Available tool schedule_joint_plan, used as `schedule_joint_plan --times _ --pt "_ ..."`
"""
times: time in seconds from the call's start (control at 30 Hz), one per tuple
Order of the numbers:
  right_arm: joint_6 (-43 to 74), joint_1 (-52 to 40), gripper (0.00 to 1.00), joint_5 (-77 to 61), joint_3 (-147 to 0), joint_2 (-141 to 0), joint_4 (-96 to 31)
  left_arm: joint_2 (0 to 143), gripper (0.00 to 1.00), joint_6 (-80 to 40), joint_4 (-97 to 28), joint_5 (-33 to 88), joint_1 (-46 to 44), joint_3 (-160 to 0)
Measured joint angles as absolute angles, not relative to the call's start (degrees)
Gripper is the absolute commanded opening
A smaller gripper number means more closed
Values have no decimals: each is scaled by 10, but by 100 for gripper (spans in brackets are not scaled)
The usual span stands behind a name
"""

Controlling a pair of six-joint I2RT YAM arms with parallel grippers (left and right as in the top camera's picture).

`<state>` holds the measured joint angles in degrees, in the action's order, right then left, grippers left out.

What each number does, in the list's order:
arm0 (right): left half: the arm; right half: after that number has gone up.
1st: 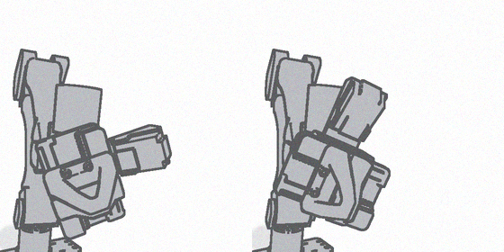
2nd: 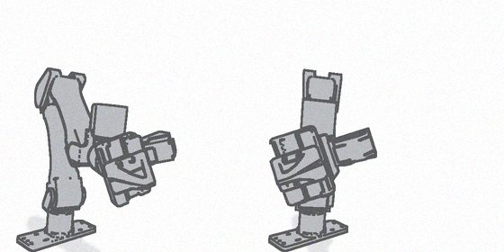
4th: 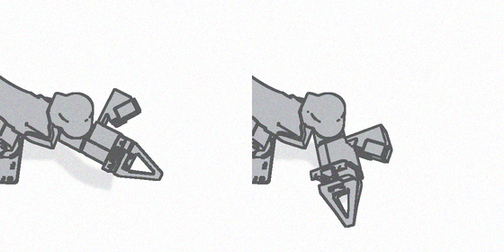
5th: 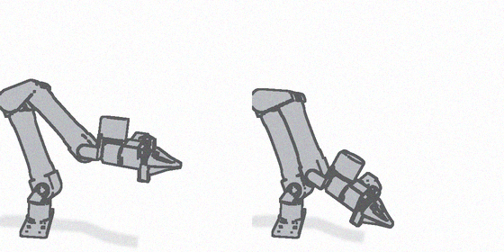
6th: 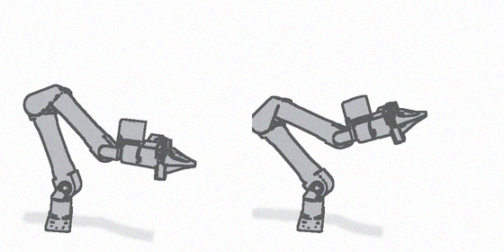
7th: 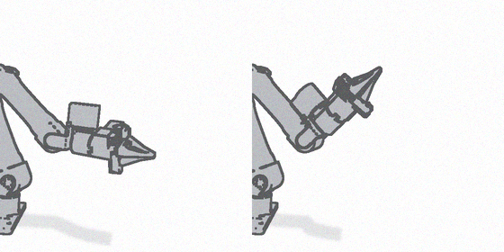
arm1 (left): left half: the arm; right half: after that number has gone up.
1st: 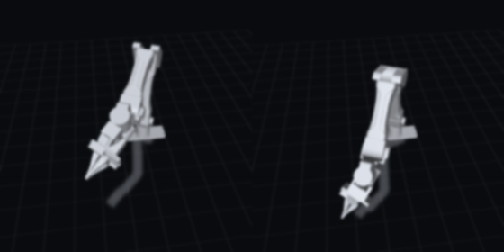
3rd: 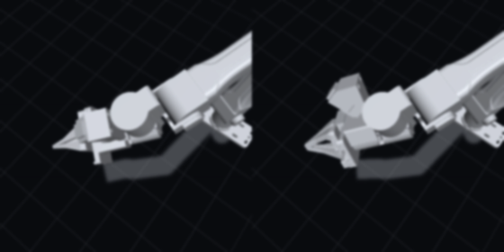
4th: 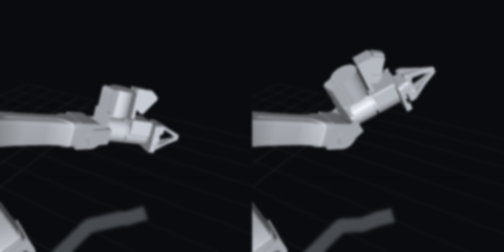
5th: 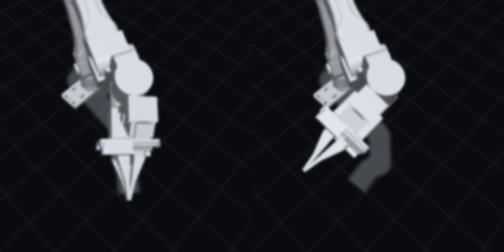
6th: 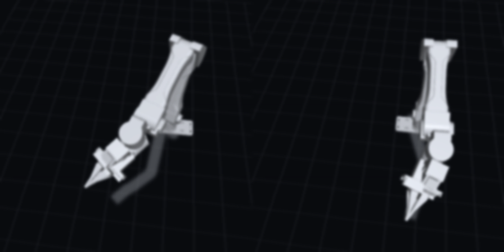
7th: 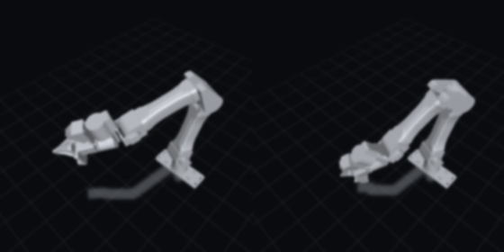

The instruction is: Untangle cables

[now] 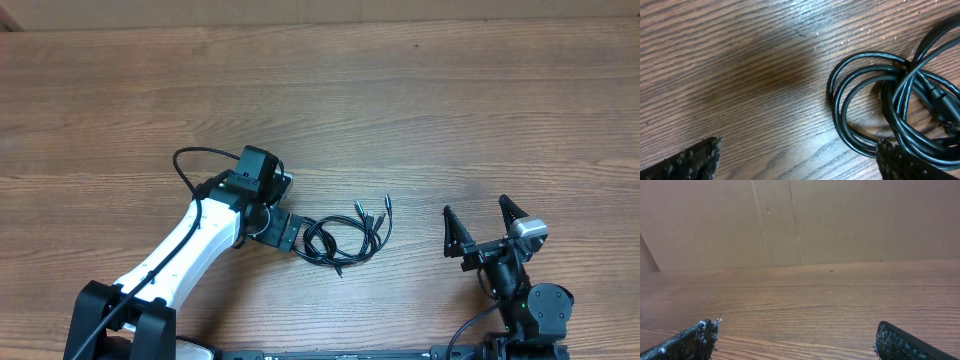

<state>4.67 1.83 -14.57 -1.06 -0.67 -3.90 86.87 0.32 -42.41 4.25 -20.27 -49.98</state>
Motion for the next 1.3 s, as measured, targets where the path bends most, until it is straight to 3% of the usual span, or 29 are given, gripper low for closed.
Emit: schedule_joint_plan --times 0.23,0.3,0.33,0.37,0.47,0.53,0.77,1.0,1.3 --pt "47 18 100 -146 -11 -7 -39 944 99 6 -359 34 -211 -488" --pt "46 18 100 -146 -11 -7 -39 948 92 6 -351 19 -224 -488" --pt "46 18 100 -146 -11 -7 -39 951 80 6 -346 13 -229 -488" --pt "47 18 100 -146 -11 -7 -39 954 56 6 -343 6 -232 -490" --pt "46 18 100 -146 -11 -7 -39 958 17 10 -336 2 -233 -492" --pt "46 18 100 -146 -11 -7 -39 958 4 12 -335 12 -233 -492" --pt "47 18 100 -146 -11 -7 -39 948 4 12 -376 68 -233 -524" --pt "46 18 100 -146 -11 -6 -39 724 4 13 -421 93 -233 -664" --pt "47 18 100 -146 -11 -6 -39 642 4 13 -452 203 -233 -665"
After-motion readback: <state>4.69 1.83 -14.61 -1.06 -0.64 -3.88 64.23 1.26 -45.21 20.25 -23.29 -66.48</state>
